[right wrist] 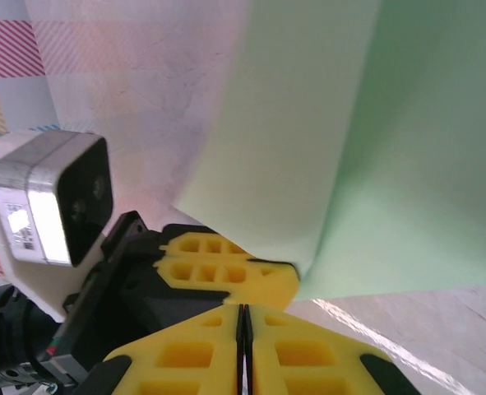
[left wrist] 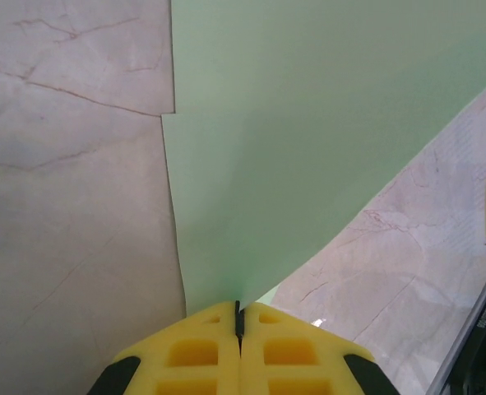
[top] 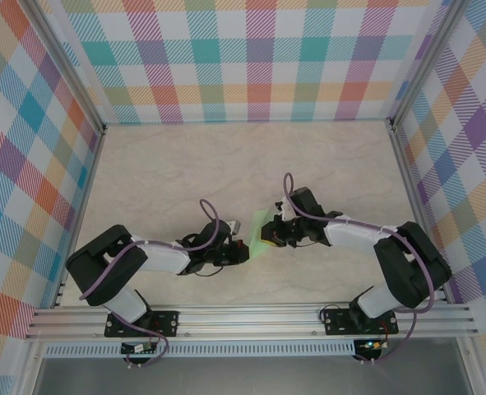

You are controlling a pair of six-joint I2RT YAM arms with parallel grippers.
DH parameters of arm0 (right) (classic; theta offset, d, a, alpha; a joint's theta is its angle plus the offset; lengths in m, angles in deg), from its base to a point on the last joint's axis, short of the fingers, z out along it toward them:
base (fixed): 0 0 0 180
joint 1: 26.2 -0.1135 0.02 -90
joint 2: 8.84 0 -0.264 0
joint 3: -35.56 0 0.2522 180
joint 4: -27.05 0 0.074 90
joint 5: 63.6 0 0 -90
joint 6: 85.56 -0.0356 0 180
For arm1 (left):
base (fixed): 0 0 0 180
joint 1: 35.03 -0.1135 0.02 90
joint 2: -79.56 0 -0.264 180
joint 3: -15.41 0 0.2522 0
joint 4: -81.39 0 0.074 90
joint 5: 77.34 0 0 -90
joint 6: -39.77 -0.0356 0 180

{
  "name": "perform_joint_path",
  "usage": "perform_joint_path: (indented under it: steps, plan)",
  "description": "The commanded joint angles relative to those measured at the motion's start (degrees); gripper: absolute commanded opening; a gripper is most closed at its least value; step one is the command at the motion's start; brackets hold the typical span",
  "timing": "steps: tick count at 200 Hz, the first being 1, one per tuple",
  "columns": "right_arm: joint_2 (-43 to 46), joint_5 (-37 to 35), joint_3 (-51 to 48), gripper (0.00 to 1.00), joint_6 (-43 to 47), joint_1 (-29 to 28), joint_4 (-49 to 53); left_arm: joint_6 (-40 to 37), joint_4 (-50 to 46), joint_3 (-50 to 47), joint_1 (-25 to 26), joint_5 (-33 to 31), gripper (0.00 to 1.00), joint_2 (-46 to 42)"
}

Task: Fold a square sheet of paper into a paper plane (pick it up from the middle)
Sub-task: Fourth fold the wing at the center of the table.

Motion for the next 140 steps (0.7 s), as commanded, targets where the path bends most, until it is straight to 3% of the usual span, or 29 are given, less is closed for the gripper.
perform_joint_path:
  steps: [1,140]
  plan:
    - [-1.8,1.2,2.0,0.11,-1.4,-0.4,-3.5,0.3,3.8,-0.6,-1.2,3.9,0.00,2.1]
    - [-11.5,-3.2,6.2,0.07,-1.8,-0.5,-4.5,2.1,8.1,-1.4,-5.2,9.3,0.00,6.1]
